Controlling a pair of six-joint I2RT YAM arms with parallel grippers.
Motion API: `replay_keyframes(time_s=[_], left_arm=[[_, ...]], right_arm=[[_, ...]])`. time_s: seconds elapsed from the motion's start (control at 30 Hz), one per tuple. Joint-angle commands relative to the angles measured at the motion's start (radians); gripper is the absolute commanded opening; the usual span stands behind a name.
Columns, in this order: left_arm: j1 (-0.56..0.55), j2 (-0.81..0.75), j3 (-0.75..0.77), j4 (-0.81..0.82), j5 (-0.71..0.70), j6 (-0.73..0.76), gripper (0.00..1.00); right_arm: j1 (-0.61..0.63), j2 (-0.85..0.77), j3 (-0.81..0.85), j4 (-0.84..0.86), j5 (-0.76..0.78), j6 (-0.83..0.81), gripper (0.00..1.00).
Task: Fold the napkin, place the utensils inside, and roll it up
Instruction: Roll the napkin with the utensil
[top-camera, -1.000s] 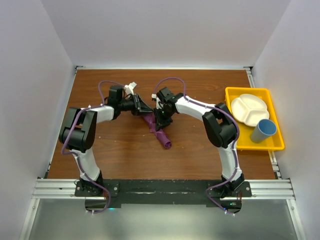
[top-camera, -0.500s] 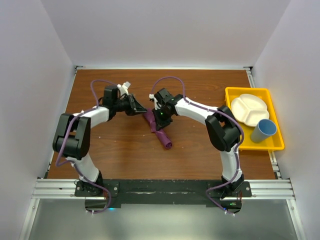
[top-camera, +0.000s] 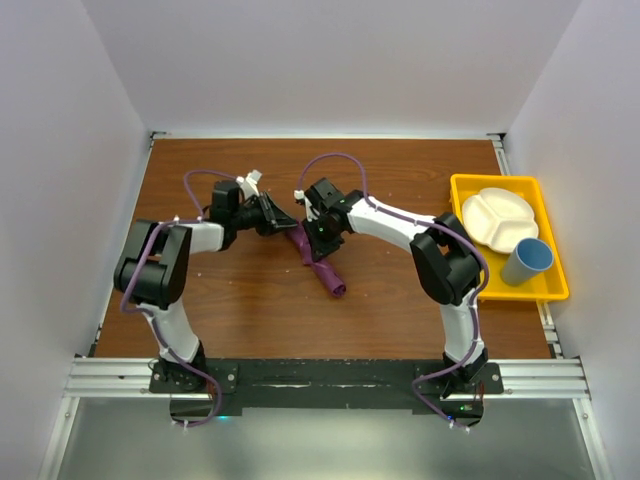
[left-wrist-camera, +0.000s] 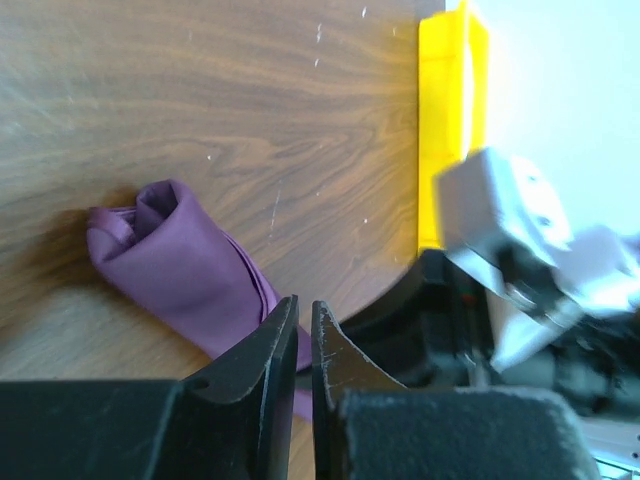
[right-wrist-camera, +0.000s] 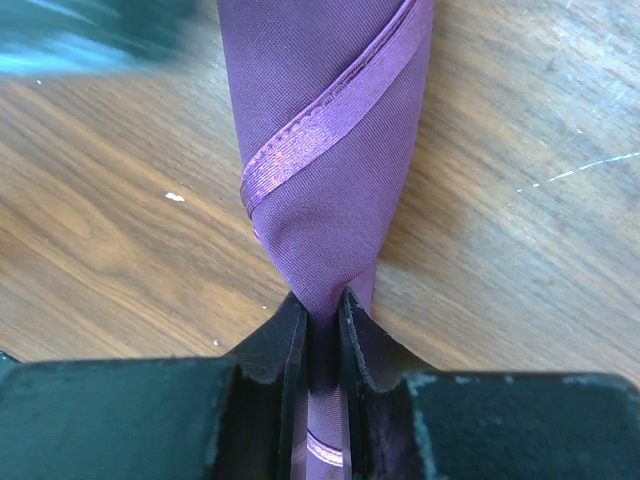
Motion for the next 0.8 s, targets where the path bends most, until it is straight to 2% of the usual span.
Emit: replay_keyframes(time_s=[0.0,0.1,0.27,0.4,0.43,0.57,0.77], left_arm=[[-0.045,0.067,-0.017,0.168,0.046,-0.074,0.15],[-0.051,0.093,-0.033,0.172,0.027,-0.071,0.15],[-0.042,0.127,-0.015,0.047,-0.009,0.053,0.14],[-0.033,0.156,-0.004,0.003,-0.003,0.110,0.12],[-0.030,0.157,-0.004,-0.004,-0.003,0.122,0.12],[-0.028,0.157,-0.004,-0.013,-0.007,0.131,0.11],[-0.028,0.150,-0.001,-0.016,-0.006,0.127,0.11]], right_arm=[[0.027,-0.010,0.022,-0.010,0.049,-0.026,0.16],[0.032,-0.011,0.020,-0.015,0.063,-0.029,0.21],[0.041,-0.013,0.037,-0.041,0.071,-0.033,0.27],[0.047,-0.020,0.059,-0.069,0.063,-0.039,0.38],[0.049,-0.031,0.065,-0.073,0.065,-0.041,0.44],[0.050,-0.068,0.080,-0.110,0.051,-0.041,0.53],[0.050,-0.123,0.076,-0.119,-0.006,-0.035,0.56]])
